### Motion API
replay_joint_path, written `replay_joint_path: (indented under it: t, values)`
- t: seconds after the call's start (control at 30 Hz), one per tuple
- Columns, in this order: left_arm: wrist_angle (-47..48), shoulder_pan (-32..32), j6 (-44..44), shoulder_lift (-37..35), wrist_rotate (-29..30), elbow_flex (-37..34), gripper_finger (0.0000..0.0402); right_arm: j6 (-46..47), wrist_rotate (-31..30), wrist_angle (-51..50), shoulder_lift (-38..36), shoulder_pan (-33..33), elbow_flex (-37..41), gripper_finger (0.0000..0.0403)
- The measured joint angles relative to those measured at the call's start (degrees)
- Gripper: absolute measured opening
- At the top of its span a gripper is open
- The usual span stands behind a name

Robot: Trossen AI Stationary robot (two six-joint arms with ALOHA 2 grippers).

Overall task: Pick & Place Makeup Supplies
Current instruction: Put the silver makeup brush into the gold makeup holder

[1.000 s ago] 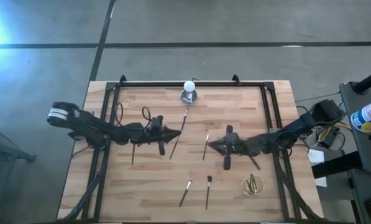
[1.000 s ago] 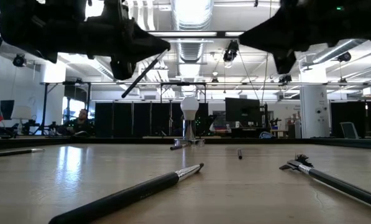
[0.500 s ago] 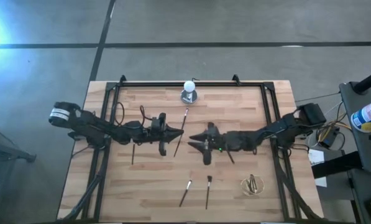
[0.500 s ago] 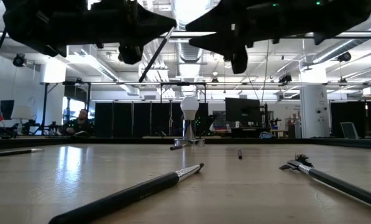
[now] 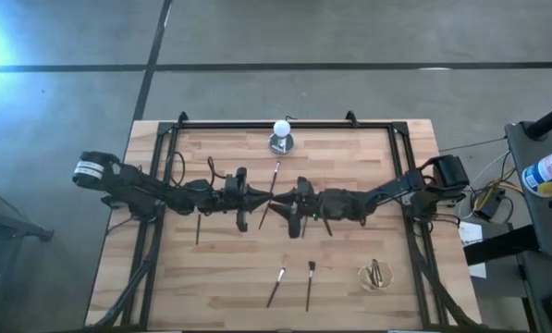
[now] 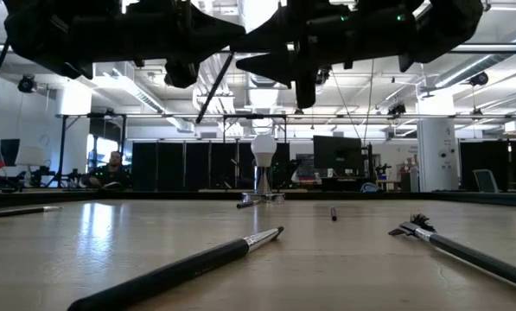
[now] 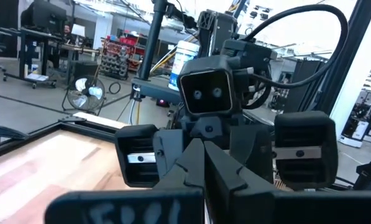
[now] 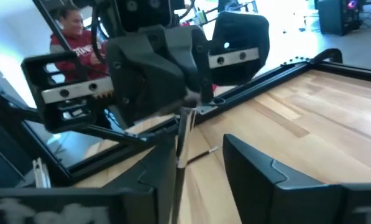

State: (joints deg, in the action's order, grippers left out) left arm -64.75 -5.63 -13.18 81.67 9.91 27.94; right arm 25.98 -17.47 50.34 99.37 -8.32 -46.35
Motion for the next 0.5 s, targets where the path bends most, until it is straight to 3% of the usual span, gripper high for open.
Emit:
replay_joint_path:
  t: [0.5]
  values:
    - [0.32,-0.04,0.26,-0.02,0.19,0.00,0.0000,-1.92,1.46,-0.25,0.28,0.25,-1.07,0.0016]
